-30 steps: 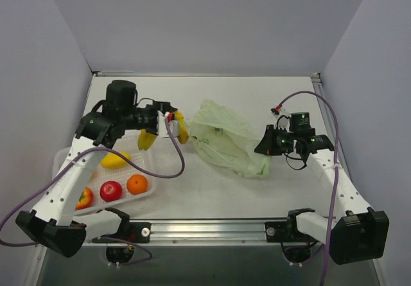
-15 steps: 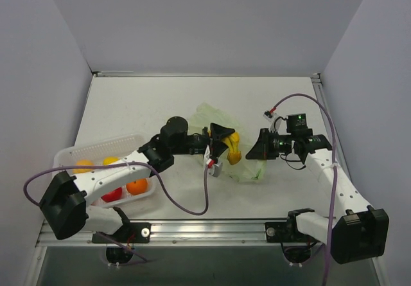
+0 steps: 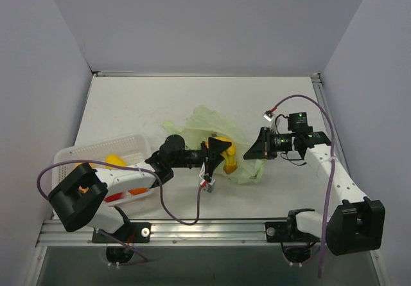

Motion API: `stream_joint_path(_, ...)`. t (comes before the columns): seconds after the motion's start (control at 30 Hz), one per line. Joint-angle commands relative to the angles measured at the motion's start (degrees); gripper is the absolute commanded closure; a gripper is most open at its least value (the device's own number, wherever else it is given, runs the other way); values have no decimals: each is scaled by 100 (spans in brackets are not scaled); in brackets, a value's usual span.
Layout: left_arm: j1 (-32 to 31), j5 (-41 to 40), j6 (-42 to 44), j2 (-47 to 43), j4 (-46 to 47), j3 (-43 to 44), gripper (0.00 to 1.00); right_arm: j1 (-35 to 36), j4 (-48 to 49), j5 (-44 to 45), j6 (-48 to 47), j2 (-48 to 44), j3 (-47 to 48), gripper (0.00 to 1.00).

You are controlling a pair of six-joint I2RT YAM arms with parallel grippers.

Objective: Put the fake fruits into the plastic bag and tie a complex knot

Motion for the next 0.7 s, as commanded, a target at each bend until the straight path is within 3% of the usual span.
stream_joint_path(0.0,150,216,481,29,631,-261,100,-56,-82,-517,151,13,275,100)
stream_joint_path(0.13,449,137,648,143,351,-306,100,-65,-82,-300,125,-119,266,100)
stream_joint_path(0.4,810,-170,1238,468,-2618,947,98,75,-196,317,-217,-444,196,100)
stream_joint_path(0.43,818,-310,1168,642,-3273,1160,92,110,-257,396,-339,-453,144,100)
stream_joint_path(0.5,827,-460,922,810,-3586,1651,81,259,-310,764,-472,-480,82,100)
stream_joint_path(0.53,836,-522,669,907,-3640,1750,62,312,-319,887,-525,-497,47,100)
stream_joint_path(0.6,819,-619,561,925,-3824,2004,36,409,-311,1360,-613,-532,46,100)
stream_joint_path(0.63,792,-610,387,847,-4216,2093,29,418,-302,1520,-622,-541,46,100)
stream_joint_path(0.67,749,-558,307,785,-4481,2180,13,409,-311,1704,-631,-541,64,100)
